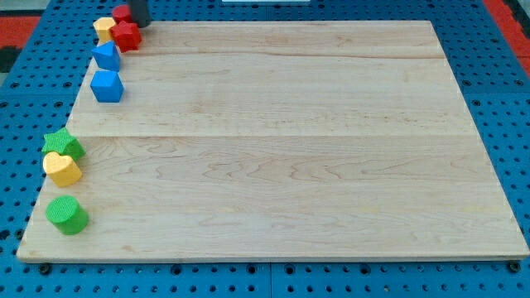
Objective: Push the blue blocks along with the red star slightly down
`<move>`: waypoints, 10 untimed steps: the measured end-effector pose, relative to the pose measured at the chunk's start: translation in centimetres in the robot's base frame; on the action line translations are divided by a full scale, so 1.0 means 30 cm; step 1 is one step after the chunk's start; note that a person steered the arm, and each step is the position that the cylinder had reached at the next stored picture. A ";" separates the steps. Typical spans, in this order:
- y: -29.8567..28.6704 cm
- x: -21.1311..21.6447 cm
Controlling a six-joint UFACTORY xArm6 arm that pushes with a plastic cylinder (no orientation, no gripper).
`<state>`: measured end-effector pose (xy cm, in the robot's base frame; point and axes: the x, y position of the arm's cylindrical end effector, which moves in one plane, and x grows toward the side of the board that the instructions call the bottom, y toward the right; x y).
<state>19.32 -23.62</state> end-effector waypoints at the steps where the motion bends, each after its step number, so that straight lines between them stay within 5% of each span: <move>1: -0.098 0.077; 3: -0.096 0.285; 4: -0.092 0.092; 5: -0.067 0.057; 6: 0.032 0.130; 9: -0.151 0.321; 10: -0.141 0.162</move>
